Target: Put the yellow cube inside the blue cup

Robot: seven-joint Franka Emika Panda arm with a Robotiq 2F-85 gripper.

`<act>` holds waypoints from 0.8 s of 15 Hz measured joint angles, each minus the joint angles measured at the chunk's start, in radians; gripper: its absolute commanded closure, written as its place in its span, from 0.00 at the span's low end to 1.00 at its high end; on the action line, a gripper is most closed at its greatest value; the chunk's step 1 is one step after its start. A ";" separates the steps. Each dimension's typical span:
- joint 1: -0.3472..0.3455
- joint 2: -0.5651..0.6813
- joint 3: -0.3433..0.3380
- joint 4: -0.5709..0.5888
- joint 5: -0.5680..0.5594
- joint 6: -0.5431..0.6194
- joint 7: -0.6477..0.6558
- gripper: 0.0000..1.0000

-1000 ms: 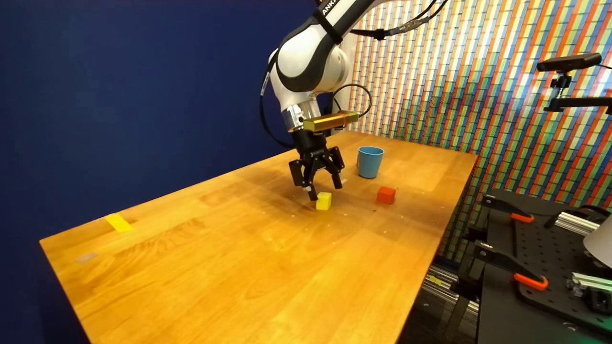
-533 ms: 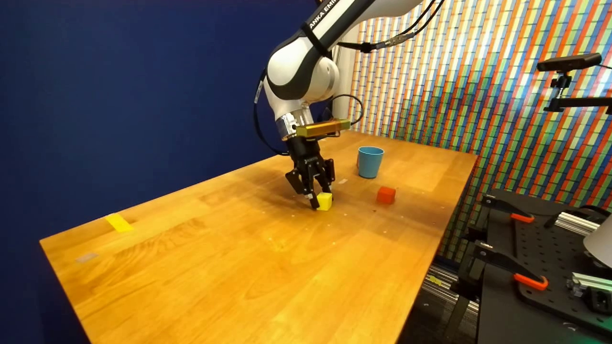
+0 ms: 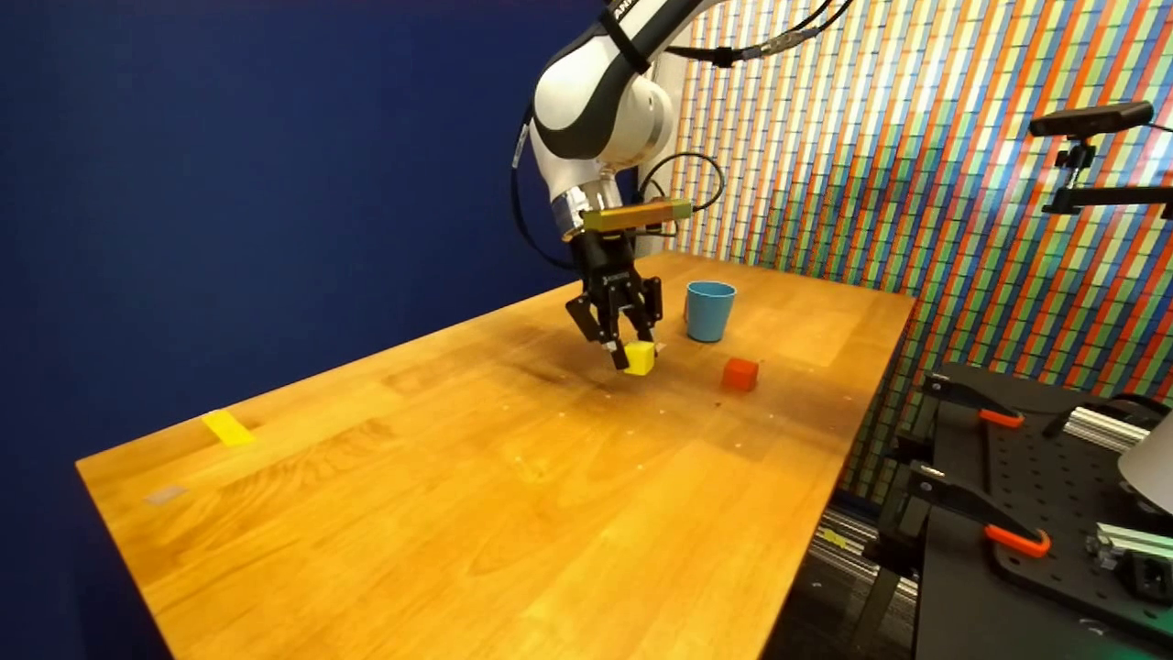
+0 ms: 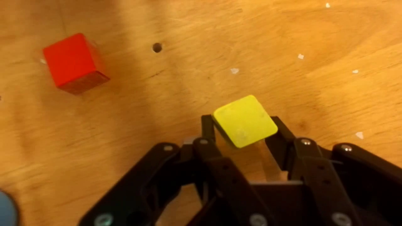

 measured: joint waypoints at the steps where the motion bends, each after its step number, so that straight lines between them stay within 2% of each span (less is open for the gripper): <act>1: -0.003 -0.041 -0.016 -0.035 0.000 0.000 0.018 0.80; 7: -0.031 -0.235 -0.103 -0.181 0.000 -0.002 0.105 0.80; 12: -0.085 -0.277 -0.143 -0.203 0.000 -0.006 0.126 0.80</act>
